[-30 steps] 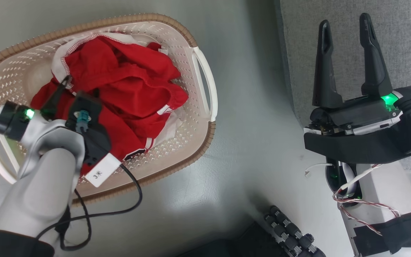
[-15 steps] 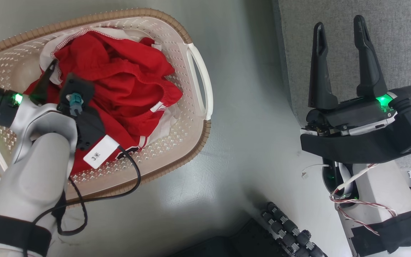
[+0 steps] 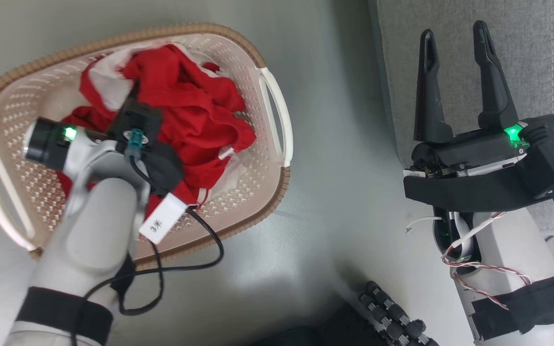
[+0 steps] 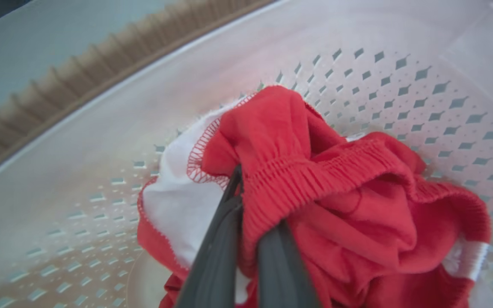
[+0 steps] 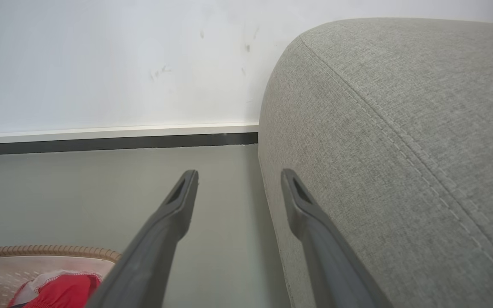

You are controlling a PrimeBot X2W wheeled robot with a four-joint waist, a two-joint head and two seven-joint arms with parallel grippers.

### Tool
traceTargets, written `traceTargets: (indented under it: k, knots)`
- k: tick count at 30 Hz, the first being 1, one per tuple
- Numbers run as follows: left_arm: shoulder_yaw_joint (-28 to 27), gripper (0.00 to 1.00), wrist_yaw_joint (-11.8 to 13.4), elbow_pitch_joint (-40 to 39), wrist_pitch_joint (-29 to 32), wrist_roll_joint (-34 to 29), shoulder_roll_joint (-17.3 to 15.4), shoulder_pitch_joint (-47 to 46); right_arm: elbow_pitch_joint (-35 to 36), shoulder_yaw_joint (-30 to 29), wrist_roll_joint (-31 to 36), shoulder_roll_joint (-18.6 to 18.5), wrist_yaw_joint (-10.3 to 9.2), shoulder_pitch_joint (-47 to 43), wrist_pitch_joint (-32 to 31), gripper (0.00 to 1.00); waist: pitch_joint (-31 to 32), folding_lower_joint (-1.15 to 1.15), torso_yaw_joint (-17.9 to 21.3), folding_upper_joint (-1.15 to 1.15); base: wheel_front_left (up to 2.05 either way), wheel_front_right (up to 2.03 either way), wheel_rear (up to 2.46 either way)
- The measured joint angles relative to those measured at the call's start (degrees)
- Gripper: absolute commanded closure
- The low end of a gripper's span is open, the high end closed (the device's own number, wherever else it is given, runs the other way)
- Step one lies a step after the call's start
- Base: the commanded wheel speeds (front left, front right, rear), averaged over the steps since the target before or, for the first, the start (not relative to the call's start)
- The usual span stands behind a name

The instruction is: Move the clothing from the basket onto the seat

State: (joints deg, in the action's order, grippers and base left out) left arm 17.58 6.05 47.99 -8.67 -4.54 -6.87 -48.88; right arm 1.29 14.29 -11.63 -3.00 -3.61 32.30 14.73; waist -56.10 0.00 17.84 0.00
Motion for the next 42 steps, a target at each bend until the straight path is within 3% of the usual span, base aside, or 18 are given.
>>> traceTargets:
  k: [13,42]
  knots:
    - [0.5,1.00,-3.0,-2.3,-5.1,4.5,3.4,5.3,-3.7,-2.0,1.1,-1.2,0.16,-1.1,0.0,0.00,6.5,0.00,-3.6,0.00,0.00,0.00,0.00]
    - [3.8,1.00,-8.5,-12.6,-5.6,11.0,4.3,16.1,-13.4,-3.1,1.6,-2.9,2.38,-9.4,0.0,0.00,30.0,-0.01,-14.0,-0.01,0.00,0.00,0.00]
